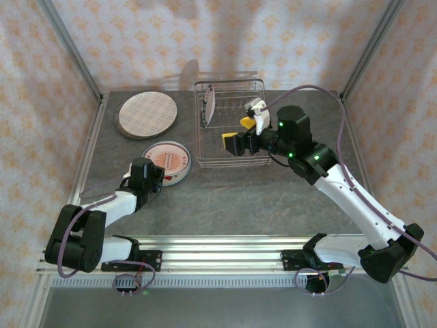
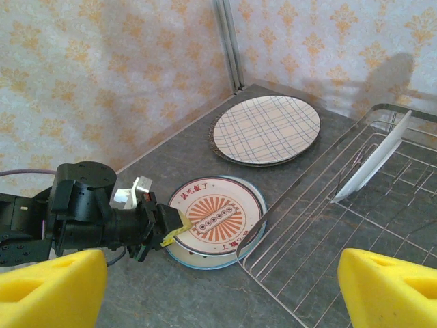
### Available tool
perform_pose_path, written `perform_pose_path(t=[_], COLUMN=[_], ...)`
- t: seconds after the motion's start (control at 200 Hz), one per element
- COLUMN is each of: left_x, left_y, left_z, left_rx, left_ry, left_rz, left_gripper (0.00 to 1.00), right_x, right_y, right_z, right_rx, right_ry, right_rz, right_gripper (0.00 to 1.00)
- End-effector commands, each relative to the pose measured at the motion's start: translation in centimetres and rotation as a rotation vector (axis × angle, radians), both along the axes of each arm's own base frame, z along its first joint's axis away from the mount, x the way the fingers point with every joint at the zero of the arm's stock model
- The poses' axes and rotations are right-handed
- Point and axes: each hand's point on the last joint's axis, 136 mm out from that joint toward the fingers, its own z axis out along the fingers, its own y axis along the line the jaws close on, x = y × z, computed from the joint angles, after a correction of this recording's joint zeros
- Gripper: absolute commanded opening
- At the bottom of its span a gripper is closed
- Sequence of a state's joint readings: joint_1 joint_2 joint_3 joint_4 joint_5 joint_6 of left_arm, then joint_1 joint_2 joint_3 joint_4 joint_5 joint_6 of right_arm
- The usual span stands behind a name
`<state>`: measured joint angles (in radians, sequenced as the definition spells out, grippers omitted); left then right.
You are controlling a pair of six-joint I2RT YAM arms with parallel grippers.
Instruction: Unload the plates from the dish rack
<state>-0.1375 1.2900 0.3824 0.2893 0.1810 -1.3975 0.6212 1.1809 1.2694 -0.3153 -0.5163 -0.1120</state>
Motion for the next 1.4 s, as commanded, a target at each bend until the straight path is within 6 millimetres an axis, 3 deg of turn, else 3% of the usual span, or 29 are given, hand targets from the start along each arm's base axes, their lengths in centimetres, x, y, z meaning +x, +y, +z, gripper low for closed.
perform_pose_path(t=[0.0, 0.2, 0.375, 0.47, 1.351, 1.391], left_x=[-0.4, -1.2, -1.6, -2.0, -3.8, -3.8], left_y=[-0.4, -0.3, -0.3, -0.3, 0.3, 0.4], left_z=[-0.1, -0.2, -0.1, 0.0, -1.0, -0.9], left_rx=[0.002, 0.011, 0.013, 0.023, 0.086, 0.088], left_ry=[0.007, 0.036, 0.054, 0.085, 0.238, 0.24], left_rz=[-0.019, -0.024, -0.03, -0.037, -0.06, -0.06], left_gripper=[0.16, 0.36, 0.38, 0.44, 0.48, 0.48], right_x=[-0.4, -0.3, -0.3, -0.3, 0.3, 0.8], right_y=[0.2, 0.1, 0.1, 0.1, -0.7, -0.3], right_z=[1.4, 1.3, 1.4, 1.5, 1.4, 0.6], right_rx=[0.022, 0.02, 0.023, 0.024, 0.01, -0.003], right_ry=[-0.014, -0.01, -0.008, -0.007, 0.005, 0.02], right_rz=[0.01, 0.004, 0.001, -0.001, -0.06, -0.063], right_gripper=[0.88, 0.88, 0.88, 0.88, 0.88, 0.88])
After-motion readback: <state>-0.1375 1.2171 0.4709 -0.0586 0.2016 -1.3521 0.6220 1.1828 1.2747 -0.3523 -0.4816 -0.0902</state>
